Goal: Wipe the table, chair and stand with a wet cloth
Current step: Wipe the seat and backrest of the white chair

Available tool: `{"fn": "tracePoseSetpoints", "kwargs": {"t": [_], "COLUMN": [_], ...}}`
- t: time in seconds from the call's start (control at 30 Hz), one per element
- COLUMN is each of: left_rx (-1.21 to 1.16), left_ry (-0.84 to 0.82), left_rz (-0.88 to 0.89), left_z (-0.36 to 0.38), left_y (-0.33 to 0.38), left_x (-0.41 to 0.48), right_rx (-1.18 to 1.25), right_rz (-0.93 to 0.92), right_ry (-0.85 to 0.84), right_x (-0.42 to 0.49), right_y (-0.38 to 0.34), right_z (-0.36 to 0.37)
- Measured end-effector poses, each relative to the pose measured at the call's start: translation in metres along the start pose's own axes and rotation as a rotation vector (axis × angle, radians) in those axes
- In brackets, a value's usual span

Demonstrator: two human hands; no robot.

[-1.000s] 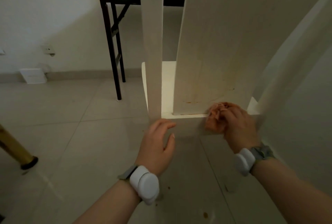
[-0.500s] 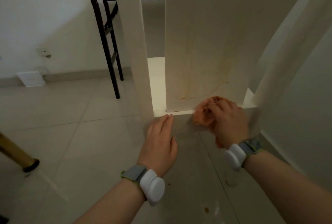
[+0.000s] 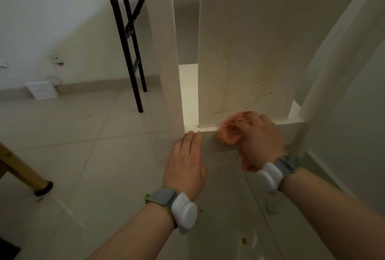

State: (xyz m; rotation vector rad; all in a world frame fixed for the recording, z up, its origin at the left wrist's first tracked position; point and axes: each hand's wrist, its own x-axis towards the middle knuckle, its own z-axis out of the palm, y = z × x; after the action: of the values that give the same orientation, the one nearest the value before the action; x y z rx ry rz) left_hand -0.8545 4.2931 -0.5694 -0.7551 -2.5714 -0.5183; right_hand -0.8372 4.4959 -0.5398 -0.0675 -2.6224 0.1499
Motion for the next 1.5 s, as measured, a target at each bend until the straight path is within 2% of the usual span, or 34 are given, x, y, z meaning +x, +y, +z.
{"fn": "tracePoseSetpoints", "kwargs": {"t": [0.1,0.2,0.3,0.43,0.5,0.63,0.77,0.83,0.9,0.93,0.97,1.0,1.03,1.07,1.1,1.13,1.2,1.37,1.43,1.5], "left_rx": [-0.055,-0.162,-0.311,-0.608,-0.638,-0.651,-0.721,-0.672,-0.625,-0.615,-0.610,-0.609,-0.608,-0.608,-0.603,-0.592,-0.576,-0.581,-0.601,-0.642], "left_ry": [0.201,0.425,0.538,0.473,0.425,0.362,0.325,0.291,0.271,0.266,0.260,0.257,0.249,0.238,0.230,0.225,0.224,0.223,0.236,0.264], "left_rz": [0.048,0.001,-0.052,-0.200,-0.254,-0.233,-0.170,-0.140,-0.133,-0.134,-0.140,-0.140,-0.134,-0.132,-0.134,-0.137,-0.153,-0.184,-0.215,-0.223], "left_z": [-0.010,-0.025,-0.036,-0.048,-0.055,-0.082,-0.122,-0.132,-0.136,-0.137,-0.137,-0.139,-0.140,-0.141,-0.141,-0.143,-0.143,-0.146,-0.151,-0.158], "left_y": [-0.004,-0.001,0.005,0.009,0.008,-0.002,-0.006,-0.004,-0.003,-0.003,-0.004,-0.005,-0.005,-0.005,-0.005,-0.005,-0.005,0.000,0.005,0.011], "left_x": [0.000,0.007,0.024,0.048,0.053,0.065,0.098,0.106,0.106,0.106,0.105,0.105,0.105,0.106,0.106,0.107,0.106,0.107,0.110,0.113], "right_rx": [-0.052,-0.009,0.121,0.186,0.163,0.089,0.094,0.092,0.074,0.161,0.429,0.432,0.088,-0.199,-0.244,-0.220,-0.102,-0.110,-0.120,-0.133], "right_rz": [0.139,0.230,0.103,-0.218,-0.297,-0.308,-0.196,-0.159,-0.342,-0.461,-0.534,-0.611,-0.697,-0.741,-0.672,-0.637,-0.634,-0.558,-0.485,-0.473], "right_ry": [-0.028,-0.023,-0.025,-0.088,-0.057,0.165,0.436,0.527,0.514,0.515,0.474,0.450,0.455,0.352,0.220,0.211,0.313,0.621,0.690,0.681], "right_x": [-0.006,-0.011,-0.012,0.001,0.008,0.024,0.061,0.072,0.068,0.059,0.045,0.038,0.031,0.035,0.037,0.046,0.069,0.115,0.120,0.111], "right_y": [0.040,0.041,0.008,-0.040,-0.043,-0.018,-0.019,-0.028,-0.036,-0.042,-0.046,-0.047,-0.041,-0.031,-0.021,-0.018,-0.016,-0.039,-0.049,-0.052], "right_z": [-0.011,-0.009,-0.001,0.007,0.003,-0.014,-0.055,-0.060,-0.037,-0.023,-0.014,-0.002,0.007,0.005,0.002,-0.003,-0.023,-0.103,-0.100,-0.080]}}
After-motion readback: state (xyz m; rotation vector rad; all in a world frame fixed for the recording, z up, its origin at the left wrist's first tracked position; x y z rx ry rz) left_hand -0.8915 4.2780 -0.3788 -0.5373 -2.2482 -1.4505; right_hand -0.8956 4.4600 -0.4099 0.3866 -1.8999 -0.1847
